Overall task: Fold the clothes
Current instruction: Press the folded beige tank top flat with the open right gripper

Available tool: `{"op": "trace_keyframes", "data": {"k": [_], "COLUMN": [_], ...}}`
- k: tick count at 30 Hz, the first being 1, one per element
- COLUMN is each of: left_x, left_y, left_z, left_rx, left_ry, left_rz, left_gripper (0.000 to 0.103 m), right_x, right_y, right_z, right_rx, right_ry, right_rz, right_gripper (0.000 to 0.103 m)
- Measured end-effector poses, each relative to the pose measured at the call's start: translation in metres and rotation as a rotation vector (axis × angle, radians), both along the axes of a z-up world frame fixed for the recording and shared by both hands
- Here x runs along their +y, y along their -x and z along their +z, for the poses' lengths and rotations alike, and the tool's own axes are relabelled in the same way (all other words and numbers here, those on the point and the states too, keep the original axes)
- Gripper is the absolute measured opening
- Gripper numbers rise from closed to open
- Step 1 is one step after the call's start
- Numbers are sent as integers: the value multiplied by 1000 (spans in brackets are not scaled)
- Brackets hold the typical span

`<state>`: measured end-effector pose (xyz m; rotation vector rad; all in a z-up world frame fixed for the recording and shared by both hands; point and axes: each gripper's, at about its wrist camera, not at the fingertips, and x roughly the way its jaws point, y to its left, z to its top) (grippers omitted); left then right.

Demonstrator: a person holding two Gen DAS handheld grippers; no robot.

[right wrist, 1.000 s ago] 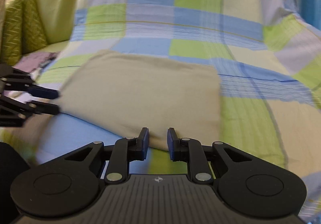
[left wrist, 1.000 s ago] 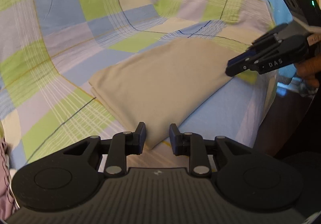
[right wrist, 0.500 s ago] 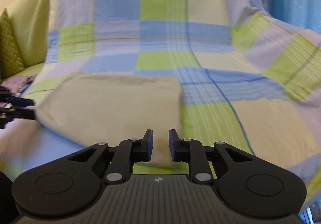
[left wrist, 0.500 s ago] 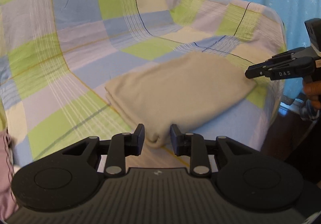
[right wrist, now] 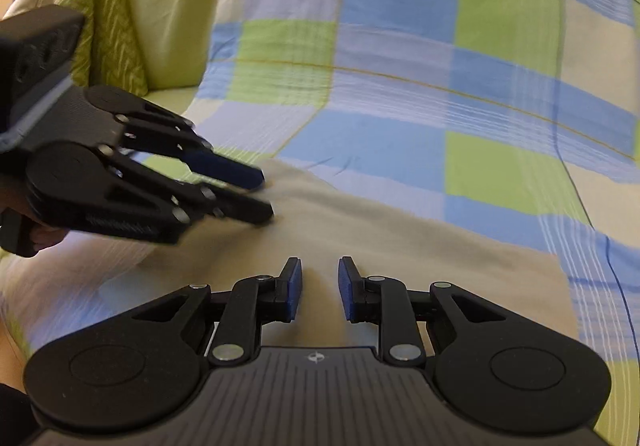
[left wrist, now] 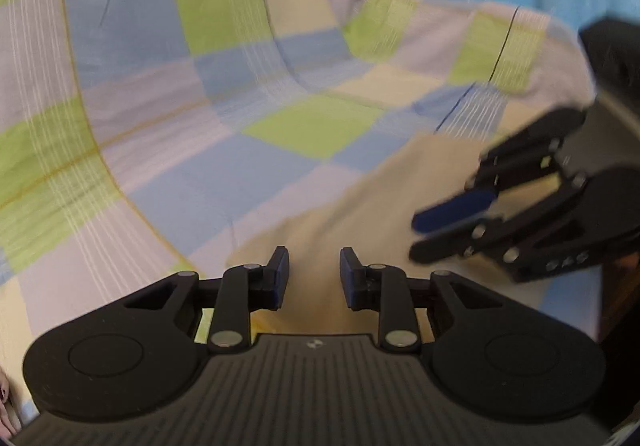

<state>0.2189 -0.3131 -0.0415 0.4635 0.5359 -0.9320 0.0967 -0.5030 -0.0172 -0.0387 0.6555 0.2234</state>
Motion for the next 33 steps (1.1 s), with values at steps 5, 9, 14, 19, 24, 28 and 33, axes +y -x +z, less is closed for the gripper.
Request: {"op": "trace_keyframes", "data": {"k": [5,9,14,19,24,28,33], "left_x": [15,14,2,5,4,8,14], "left_y": [-5,0,-3,-1,1,24,61], "left_z": [3,14,-3,-4,-2,12,5], "left_rx": [-1,-5,2,-1,-11,-55,-36], "left_ry": [40,74,4,6,-4,8,-27], "left_rz": [70,58,49,47,57,64,15], "left_gripper": [25,24,24,24,24,23,23], "right_x": [-15,-24,-22,-72,-105,-100,-64], "right_y": [-21,-27,-44,-41,-17,11,48], "right_z": [3,4,-10,-21,-20,-4,4], "right_rx": [-16,-35,11,24,14,-18,-3], "right_ry": [14,-27,-64,-73,-12,4,-38], "right_rz": [-57,-66,-26,-204,-335,-359,-244], "right_gripper": [27,28,28,25,22,27,29]}}
